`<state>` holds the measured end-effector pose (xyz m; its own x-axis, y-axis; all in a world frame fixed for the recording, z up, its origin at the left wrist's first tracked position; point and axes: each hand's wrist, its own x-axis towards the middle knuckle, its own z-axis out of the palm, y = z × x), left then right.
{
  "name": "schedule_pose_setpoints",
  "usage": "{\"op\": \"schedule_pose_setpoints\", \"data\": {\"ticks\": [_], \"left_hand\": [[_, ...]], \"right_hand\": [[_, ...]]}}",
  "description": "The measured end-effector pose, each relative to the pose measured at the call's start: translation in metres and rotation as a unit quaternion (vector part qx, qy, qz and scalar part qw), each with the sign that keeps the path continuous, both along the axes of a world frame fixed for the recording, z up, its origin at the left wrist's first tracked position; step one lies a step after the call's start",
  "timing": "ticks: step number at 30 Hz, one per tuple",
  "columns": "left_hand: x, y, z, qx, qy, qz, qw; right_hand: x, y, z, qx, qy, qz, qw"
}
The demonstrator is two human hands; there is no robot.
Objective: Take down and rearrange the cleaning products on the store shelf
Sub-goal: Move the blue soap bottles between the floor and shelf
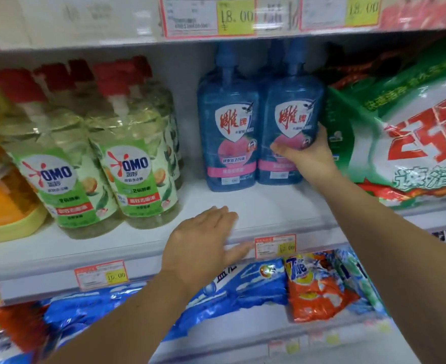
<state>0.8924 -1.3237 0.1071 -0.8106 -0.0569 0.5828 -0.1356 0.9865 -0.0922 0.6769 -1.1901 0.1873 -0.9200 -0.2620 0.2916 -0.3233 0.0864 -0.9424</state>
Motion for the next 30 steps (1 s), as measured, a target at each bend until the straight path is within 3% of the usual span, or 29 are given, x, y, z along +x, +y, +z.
{"op": "schedule_pose_setpoints", "data": {"ticks": [3, 8, 10, 14, 19, 21, 24, 27, 30], "left_hand": [[-0.002, 0.0, -0.003, -0.001, 0.008, 0.002, 1.0], [-0.003, 0.0, -0.004, 0.017, -0.002, 0.007, 1.0], [-0.004, 0.0, -0.004, 0.019, -0.007, 0.006, 1.0], [-0.002, 0.001, 0.0, 0.042, -0.019, -0.001, 0.999], [0.009, 0.009, 0.023, 0.123, -0.059, 0.008, 0.991], [0.019, 0.013, 0.032, 0.276, -0.065, -0.019, 0.959], [0.047, 0.021, 0.043, 0.519, 0.007, -0.11, 0.848], [0.078, 0.024, 0.05, 0.63, 0.008, -0.156, 0.761], [0.107, 0.012, 0.055, 0.685, -0.051, -0.216, 0.694]], "right_hand": [[0.001, 0.011, -0.003, 0.011, 0.02, -0.024, 0.999], [0.011, 0.029, 0.003, 0.049, -0.002, 0.043, 0.998], [0.022, 0.024, 0.006, 0.05, 0.008, 0.009, 0.999], [0.046, 0.02, 0.005, -0.014, 0.007, -0.046, 0.999], [0.084, 0.02, 0.006, -0.111, -0.077, -0.013, 0.991], [0.103, 0.021, 0.008, -0.125, -0.107, -0.005, 0.986], [0.135, 0.024, 0.019, -0.146, -0.133, 0.019, 0.98], [0.171, 0.029, 0.027, -0.145, -0.141, 0.076, 0.976], [0.203, 0.028, 0.02, -0.119, -0.137, 0.172, 0.968]]}}
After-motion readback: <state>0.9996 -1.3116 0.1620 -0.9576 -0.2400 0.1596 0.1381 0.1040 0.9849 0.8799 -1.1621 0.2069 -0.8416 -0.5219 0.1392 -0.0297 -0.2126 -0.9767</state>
